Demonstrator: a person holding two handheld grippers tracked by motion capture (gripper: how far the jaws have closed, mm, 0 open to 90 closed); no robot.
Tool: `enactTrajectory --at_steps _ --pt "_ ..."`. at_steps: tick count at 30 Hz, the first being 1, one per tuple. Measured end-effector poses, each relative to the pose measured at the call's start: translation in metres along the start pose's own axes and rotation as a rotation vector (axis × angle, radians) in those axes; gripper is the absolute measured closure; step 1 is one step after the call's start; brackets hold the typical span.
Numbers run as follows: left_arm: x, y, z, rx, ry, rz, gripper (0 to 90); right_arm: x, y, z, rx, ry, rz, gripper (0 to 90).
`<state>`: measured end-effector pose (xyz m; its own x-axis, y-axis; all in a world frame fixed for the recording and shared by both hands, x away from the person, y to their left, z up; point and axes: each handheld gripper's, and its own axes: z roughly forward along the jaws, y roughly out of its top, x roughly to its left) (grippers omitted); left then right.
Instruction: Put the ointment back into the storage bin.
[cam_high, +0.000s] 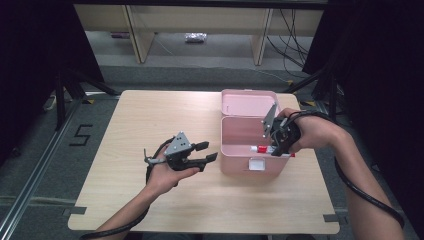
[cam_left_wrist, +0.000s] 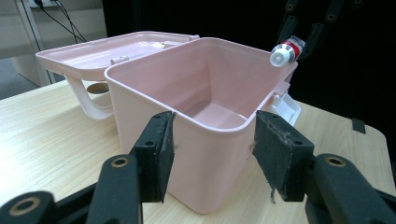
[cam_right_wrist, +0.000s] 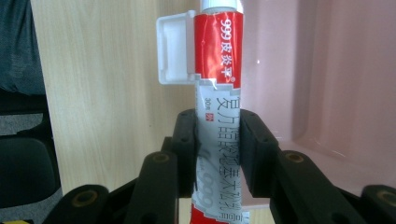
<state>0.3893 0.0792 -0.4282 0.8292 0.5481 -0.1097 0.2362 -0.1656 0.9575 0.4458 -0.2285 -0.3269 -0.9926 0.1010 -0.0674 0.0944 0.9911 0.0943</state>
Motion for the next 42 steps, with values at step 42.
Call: enactTrajectory --at_steps 42 --pt "0.0 -0.002 0.0 0.001 -0.002 -0.006 47.1 -0.02 0.009 0.019 0.023 -0.002 -0.048 70.8"
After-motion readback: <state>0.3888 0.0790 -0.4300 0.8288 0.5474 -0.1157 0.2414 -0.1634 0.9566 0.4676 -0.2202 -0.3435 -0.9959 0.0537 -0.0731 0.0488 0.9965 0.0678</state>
